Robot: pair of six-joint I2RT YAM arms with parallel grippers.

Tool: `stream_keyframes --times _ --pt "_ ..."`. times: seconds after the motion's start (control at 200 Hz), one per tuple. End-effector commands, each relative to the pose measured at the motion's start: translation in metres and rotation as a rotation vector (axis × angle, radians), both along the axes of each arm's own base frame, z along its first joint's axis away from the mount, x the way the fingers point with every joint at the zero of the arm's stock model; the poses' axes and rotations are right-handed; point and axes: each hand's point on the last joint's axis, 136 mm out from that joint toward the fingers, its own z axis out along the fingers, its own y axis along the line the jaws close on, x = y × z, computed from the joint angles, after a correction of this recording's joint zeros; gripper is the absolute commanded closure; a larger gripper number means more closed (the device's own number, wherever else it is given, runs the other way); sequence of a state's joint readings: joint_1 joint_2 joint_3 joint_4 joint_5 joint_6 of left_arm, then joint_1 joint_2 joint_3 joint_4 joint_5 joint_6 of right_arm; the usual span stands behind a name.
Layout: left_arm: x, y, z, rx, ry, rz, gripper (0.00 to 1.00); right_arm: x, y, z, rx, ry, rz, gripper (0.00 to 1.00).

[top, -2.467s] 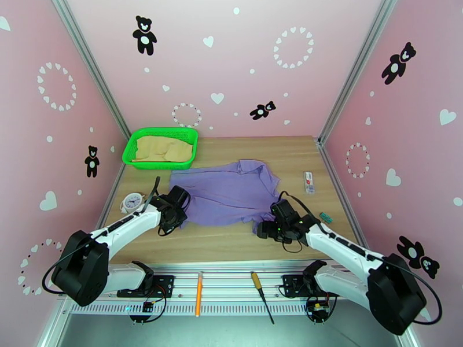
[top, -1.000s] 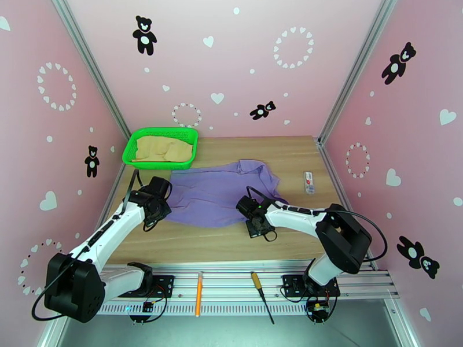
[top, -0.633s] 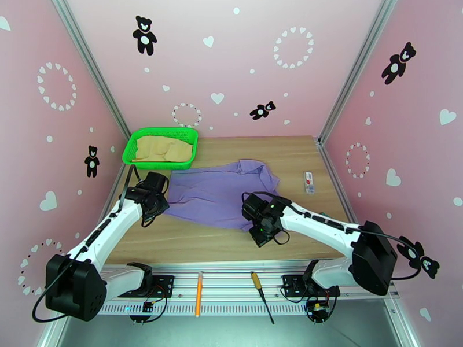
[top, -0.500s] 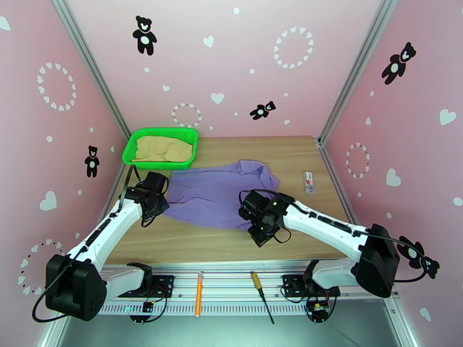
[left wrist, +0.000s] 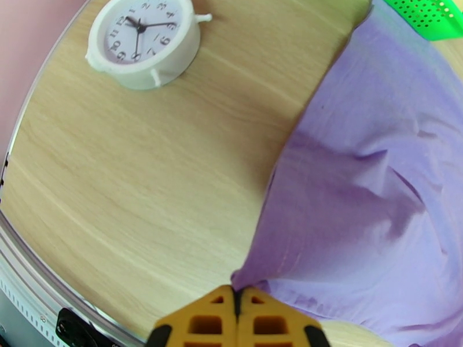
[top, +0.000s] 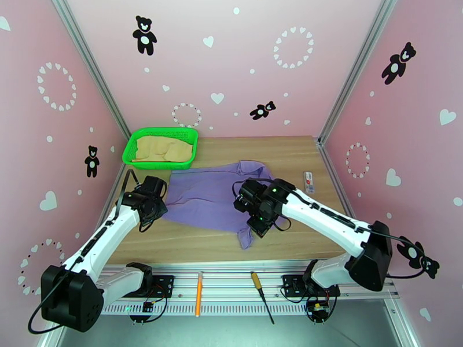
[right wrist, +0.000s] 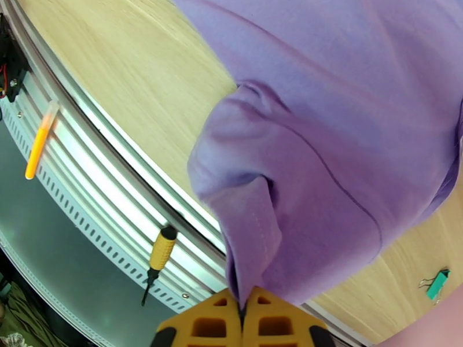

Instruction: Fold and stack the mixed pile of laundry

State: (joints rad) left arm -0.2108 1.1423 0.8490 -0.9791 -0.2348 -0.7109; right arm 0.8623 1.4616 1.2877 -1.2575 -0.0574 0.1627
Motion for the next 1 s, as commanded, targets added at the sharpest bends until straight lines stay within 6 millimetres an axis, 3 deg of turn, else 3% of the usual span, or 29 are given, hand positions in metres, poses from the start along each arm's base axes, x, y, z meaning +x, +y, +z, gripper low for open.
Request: stream_keyframes --times 0.0,0.13,0.505,0.811,0.991 --pt "-0.007 0.002 -0.005 -0.008 0.015 0.020 1.00 0.019 -0.011 0.000 -0.086 -0.044 0.021 1.00" --pt "-0.005 0.003 -0.006 -0.003 0.020 0.024 1.00 0.042 -0.012 0.000 -0.081 -0.086 -0.014 1.00" --pt "-0.011 0.004 -0.011 0.009 0.084 0.038 1.00 0.116 -0.031 0.027 0.011 -0.213 -0.132 1.00" --pt "0.010 -0.005 -0.023 -0.078 0.127 0.030 1.00 0.178 -0.052 0.030 0.003 -0.260 -0.244 1.00" --pt "-0.007 -0.017 -0.029 -0.158 0.159 0.013 1.00 0.193 -0.053 0.035 0.062 -0.270 -0.275 1.00"
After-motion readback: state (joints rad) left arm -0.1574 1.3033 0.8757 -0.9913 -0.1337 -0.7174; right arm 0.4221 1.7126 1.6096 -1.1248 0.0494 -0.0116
